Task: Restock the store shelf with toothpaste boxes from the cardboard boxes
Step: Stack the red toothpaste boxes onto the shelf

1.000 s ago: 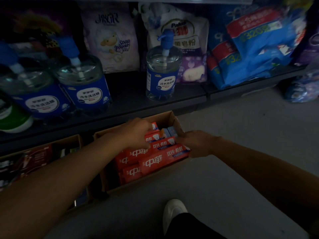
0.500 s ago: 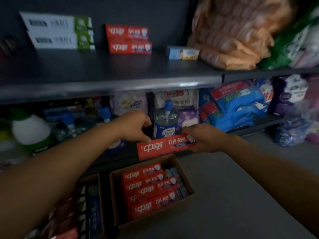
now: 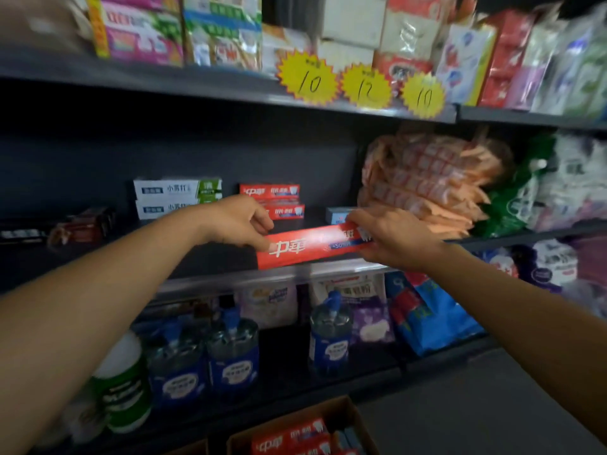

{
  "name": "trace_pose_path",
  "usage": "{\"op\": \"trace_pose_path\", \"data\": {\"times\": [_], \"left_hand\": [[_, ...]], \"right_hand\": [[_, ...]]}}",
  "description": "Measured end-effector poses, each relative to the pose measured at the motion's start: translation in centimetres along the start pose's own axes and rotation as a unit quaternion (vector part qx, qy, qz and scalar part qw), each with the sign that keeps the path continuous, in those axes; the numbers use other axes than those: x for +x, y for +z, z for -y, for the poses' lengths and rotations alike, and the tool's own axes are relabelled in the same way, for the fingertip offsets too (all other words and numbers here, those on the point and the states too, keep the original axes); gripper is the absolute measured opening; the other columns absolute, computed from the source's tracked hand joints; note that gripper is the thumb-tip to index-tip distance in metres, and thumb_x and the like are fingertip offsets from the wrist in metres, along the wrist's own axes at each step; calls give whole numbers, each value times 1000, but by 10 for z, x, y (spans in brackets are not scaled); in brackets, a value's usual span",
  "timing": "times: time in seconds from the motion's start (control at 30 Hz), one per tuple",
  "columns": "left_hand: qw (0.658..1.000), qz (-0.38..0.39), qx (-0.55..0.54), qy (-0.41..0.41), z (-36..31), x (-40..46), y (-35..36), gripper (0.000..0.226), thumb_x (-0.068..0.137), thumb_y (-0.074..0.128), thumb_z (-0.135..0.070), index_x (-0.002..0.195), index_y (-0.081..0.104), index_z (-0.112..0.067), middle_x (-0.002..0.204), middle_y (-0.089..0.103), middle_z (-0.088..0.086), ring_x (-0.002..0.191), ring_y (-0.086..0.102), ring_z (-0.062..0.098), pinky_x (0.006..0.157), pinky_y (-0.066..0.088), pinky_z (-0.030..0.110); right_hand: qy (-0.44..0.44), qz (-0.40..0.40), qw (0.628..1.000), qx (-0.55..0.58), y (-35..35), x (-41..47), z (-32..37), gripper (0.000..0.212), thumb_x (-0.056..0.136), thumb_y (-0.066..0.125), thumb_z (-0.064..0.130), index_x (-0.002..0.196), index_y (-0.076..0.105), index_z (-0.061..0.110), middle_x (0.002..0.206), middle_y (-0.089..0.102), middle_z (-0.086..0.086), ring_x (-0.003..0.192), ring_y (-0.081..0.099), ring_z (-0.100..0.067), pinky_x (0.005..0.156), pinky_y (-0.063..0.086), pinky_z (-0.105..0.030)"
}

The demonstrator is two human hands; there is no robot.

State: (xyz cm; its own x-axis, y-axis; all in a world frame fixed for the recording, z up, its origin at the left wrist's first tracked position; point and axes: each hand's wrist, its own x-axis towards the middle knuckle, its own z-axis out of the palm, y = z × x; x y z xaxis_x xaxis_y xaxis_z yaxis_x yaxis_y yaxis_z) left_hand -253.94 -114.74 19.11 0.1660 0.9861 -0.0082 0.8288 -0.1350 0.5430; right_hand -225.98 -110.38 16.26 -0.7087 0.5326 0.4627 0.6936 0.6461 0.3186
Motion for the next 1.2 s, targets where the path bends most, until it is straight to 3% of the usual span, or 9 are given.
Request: {"op": "trace_pose_path", "data": {"times": [0.17,0.47,0.53,0.77,0.9,1.07,1.2], "left_hand": [[999,6,-36,-9,4,9,-19,38,77,77,-9,114,65,-7,106,69,7,97,66,17,87,56,35],[998,-66,-11,-8,20,44,-33,29,79,76,-8,106,66,-9,98,67,2,84,65,10,69,54,21],[996,-88,8,-3,27,56,-36,26,79,76,-9,103,67,-11,96,67,1,82,64,8,69,52,20],[992,-104,65,-16,58,115,-29,36,78,78,-15,112,65,-13,109,66,0,100,62,15,94,51,36],[991,-104,83,-27,81,154,-8,42,77,78,-15,116,64,-13,115,64,0,104,59,14,95,48,31],[989,-100,93,-49,107,191,10,47,77,79,-16,120,61,-13,119,60,1,106,55,14,95,47,31],[986,-106,110,-63,123,209,16,43,76,79,-18,114,58,-17,113,56,0,105,55,17,93,47,32]], "right_hand": [[-11,-14,1000,-8,2,28,-8,42,70,69,27,107,56,11,100,63,-7,91,60,-29,64,52,-44],[6,52,998,31,24,83,-34,54,79,72,33,124,46,18,125,52,-2,114,50,-20,83,46,-36],[10,50,997,52,33,98,-41,47,82,69,29,121,47,18,123,54,-4,111,52,-23,84,48,-39],[45,97,992,68,88,149,-61,33,81,70,22,110,54,17,116,60,-5,100,59,-23,83,51,-40],[39,130,989,61,134,166,-74,31,76,70,16,103,56,12,112,60,-5,96,57,-25,79,48,-36],[31,148,986,64,185,181,-85,34,78,70,20,108,57,15,116,60,-4,102,58,-25,84,49,-36],[23,156,985,66,213,196,-90,28,76,71,23,97,52,20,113,60,-4,101,58,-26,85,50,-39]]}}
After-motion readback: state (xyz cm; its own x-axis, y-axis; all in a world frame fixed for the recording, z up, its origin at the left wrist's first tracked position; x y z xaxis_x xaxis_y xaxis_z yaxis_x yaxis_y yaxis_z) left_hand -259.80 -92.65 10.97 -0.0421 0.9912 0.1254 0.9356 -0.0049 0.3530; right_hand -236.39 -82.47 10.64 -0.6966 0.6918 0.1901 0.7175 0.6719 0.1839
